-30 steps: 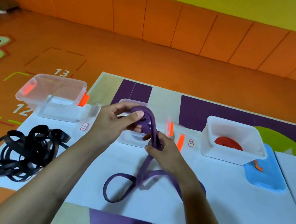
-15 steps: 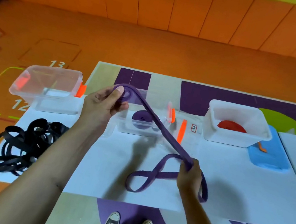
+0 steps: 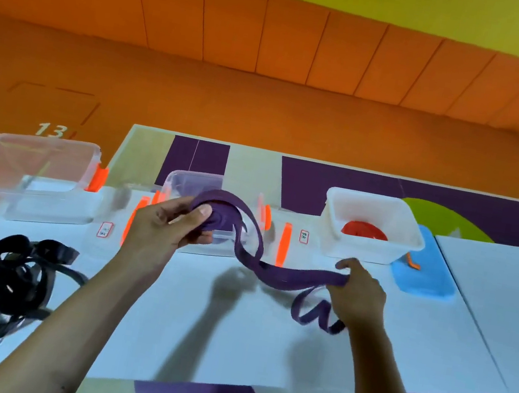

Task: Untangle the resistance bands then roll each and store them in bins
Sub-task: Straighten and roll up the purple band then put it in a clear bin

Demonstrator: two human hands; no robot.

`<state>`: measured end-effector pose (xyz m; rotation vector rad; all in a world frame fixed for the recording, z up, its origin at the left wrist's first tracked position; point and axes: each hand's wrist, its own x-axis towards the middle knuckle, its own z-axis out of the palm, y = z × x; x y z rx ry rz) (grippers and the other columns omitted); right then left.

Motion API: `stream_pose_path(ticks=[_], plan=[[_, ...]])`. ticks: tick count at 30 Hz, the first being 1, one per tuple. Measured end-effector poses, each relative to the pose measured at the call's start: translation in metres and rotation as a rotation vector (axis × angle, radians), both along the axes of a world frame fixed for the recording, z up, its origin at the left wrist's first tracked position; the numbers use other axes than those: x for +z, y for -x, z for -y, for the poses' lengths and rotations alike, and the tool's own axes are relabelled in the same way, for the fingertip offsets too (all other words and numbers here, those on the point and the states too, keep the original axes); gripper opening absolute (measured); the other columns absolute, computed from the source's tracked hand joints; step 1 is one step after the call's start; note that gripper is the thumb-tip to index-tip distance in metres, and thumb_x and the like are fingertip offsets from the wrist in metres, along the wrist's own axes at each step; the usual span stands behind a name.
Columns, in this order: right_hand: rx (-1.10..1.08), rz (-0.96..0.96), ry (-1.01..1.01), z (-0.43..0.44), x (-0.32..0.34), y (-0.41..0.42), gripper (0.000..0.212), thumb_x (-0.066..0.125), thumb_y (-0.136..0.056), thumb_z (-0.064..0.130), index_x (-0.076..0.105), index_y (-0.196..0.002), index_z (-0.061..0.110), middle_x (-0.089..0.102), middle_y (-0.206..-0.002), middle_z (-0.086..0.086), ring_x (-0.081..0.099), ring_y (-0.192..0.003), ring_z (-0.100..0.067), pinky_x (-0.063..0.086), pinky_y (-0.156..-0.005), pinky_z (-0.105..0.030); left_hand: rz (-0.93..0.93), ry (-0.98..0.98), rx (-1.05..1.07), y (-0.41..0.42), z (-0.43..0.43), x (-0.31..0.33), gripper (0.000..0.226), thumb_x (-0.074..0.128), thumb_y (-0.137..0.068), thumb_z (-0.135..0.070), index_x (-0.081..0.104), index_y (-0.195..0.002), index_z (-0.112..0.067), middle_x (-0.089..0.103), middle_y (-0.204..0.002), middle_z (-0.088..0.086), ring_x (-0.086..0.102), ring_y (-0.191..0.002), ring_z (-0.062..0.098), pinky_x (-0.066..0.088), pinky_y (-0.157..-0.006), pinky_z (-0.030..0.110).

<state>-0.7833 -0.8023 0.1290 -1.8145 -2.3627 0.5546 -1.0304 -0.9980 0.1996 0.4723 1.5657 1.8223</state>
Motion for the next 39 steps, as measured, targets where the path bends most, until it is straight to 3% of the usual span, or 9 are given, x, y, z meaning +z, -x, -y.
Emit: stream_pose_path(ticks=[4,6,8,10,13,17,22,33,39], plan=[[0.047,0.379,0.245,0.027,-0.036,-0.015,0.041,0.069,-0.089,0.032,0.056,-0.129,0.029,0.052,-0.126,-0.003,0.053,-0.122,-0.026,0.042,-0.097,-0.037,-0.125,0.076,-0.113,-0.008,0.003,0.006,0.016,0.071,-0.092,-0.009,0.078,-0.105,-0.015,0.078,-0.092,0.006,0.072,-0.066,0.024,0.063,-0.077,0.031],[0.112,0.422,0.259,0.027,-0.030,-0.008,0.039,0.066,-0.091,0.029,0.056,-0.129,0.031,0.045,-0.129,-0.004,0.049,-0.126,-0.027,0.043,-0.104,-0.041,-0.167,0.105,-0.178,-0.012,0.005,0.007,0.017,0.072,-0.091,-0.008,0.078,-0.106,-0.014,0.078,-0.095,0.010,0.073,-0.067,0.026,0.063,-0.076,0.032],[0.158,0.192,0.207,0.018,-0.003,0.012,0.032,0.060,-0.093,0.016,0.060,-0.121,0.032,0.051,-0.129,-0.002,0.054,-0.122,-0.022,0.045,-0.105,-0.039,-0.193,0.133,-0.220,-0.015,0.004,0.007,0.017,0.073,-0.090,-0.009,0.078,-0.106,-0.012,0.078,-0.094,0.012,0.074,-0.068,0.028,0.062,-0.074,0.032],[0.229,-0.270,0.140,0.023,0.038,0.042,0.028,0.054,-0.097,0.010,0.065,-0.112,0.031,0.062,-0.122,0.005,0.061,-0.110,-0.010,0.049,-0.096,-0.026,-0.195,0.163,-0.236,-0.020,0.004,0.005,0.018,0.074,-0.089,-0.011,0.077,-0.107,-0.011,0.078,-0.091,0.012,0.075,-0.069,0.030,0.061,-0.076,0.032],[0.372,-0.800,0.189,0.055,0.093,0.082,0.017,0.054,-0.104,0.023,0.069,-0.110,0.027,0.071,-0.105,0.015,0.064,-0.096,0.000,0.045,-0.081,-0.009,-0.187,0.181,-0.246,-0.024,0.005,0.003,0.019,0.075,-0.089,-0.009,0.077,-0.107,-0.011,0.079,-0.087,0.010,0.076,-0.067,0.028,0.062,-0.077,0.031],[0.533,-0.846,0.416,0.085,0.085,0.098,0.022,0.049,-0.107,0.030,0.070,-0.112,0.025,0.071,-0.107,0.012,0.065,-0.102,-0.004,0.048,-0.085,-0.015,-0.203,0.165,-0.249,-0.024,0.006,0.005,0.019,0.074,-0.090,-0.011,0.077,-0.108,-0.015,0.079,-0.090,0.009,0.076,-0.071,0.030,0.062,-0.079,0.036],[0.426,-1.056,0.579,0.088,0.073,0.103,0.012,0.067,-0.098,0.017,0.072,-0.103,0.026,0.074,-0.085,0.004,0.061,-0.068,-0.012,0.051,-0.068,-0.024,-0.177,0.114,-0.196,-0.008,0.012,0.008,0.020,0.071,-0.092,-0.011,0.076,-0.112,-0.011,0.077,-0.103,0.009,0.076,-0.082,0.035,0.062,-0.085,0.044],[0.510,-0.932,0.529,0.075,0.075,0.104,0.013,0.074,-0.092,0.019,0.077,-0.099,0.029,0.075,-0.084,0.011,0.065,-0.073,-0.005,0.048,-0.073,-0.016,-0.055,0.035,-0.242,-0.011,0.017,0.002,0.019,0.062,-0.098,-0.007,0.064,-0.117,-0.002,0.065,-0.117,0.017,0.073,-0.096,0.035,0.060,-0.090,0.041],[0.633,-0.760,0.447,0.071,0.078,0.098,0.019,0.081,-0.086,0.029,0.078,-0.105,0.029,0.075,-0.099,0.011,0.068,-0.095,-0.008,0.053,-0.084,-0.022,-0.607,0.423,-0.488,0.009,0.028,0.030,0.014,0.074,-0.093,-0.025,0.066,-0.103,-0.030,0.068,-0.104,-0.015,0.073,-0.080,0.018,0.062,-0.077,0.033]])
